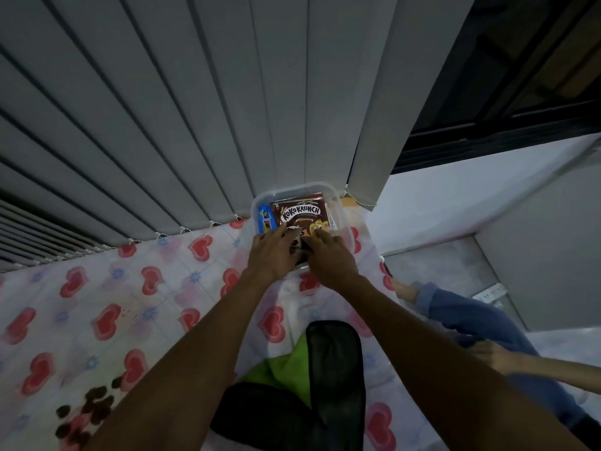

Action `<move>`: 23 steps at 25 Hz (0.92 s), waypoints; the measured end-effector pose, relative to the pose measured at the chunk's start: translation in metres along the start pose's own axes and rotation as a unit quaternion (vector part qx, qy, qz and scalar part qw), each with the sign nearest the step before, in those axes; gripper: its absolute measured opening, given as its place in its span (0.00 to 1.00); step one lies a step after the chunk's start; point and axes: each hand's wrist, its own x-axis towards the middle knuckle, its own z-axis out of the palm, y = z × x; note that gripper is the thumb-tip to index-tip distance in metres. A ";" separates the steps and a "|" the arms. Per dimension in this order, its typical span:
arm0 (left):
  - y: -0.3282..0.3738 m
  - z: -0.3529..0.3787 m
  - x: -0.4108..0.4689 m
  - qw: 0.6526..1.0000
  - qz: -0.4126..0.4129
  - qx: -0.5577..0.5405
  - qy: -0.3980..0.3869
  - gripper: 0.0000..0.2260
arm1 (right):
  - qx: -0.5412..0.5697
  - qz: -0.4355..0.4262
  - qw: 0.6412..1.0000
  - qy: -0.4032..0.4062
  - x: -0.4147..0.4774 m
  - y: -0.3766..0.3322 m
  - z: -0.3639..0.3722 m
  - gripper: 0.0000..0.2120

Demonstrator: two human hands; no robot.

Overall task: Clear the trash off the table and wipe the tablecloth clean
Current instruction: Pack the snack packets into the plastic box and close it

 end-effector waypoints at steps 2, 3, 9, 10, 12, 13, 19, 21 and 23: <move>0.004 0.001 0.001 1.000 -0.004 0.016 -0.001 0.25 | -0.015 -0.001 1.000 0.006 0.000 0.001 0.002 0.19; 0.006 0.000 0.001 1.000 -0.005 0.019 -0.004 0.25 | -0.020 -0.009 1.000 0.004 0.000 0.002 0.002 0.19; 0.005 -0.009 -0.013 0.998 0.003 -0.050 0.029 0.22 | 0.021 -0.004 0.999 0.046 -0.006 -0.001 -0.010 0.16; 0.004 -0.012 -0.020 0.997 0.007 -0.061 0.040 0.22 | 0.036 0.012 0.997 0.070 -0.012 -0.002 -0.011 0.16; 0.005 -0.015 -0.041 0.994 0.014 -0.081 0.067 0.23 | 0.070 0.051 0.989 0.123 -0.029 -0.002 -0.013 0.15; 0.006 -0.015 -0.055 0.992 0.015 -0.095 0.081 0.23 | 0.073 0.066 0.986 0.137 -0.041 -0.002 -0.012 0.15; 0.018 0.021 -0.127 0.983 0.008 -0.115 0.145 0.24 | 0.044 0.095 0.984 0.145 -0.095 0.001 -0.002 0.21; 0.027 0.024 -0.138 0.982 0.012 -0.118 0.150 0.26 | 0.055 0.114 0.982 0.138 -0.107 -0.001 0.000 0.23; 0.032 0.032 -0.148 0.991 0.019 -0.110 0.079 0.29 | 0.056 0.147 0.980 0.122 -0.124 -0.002 0.003 0.24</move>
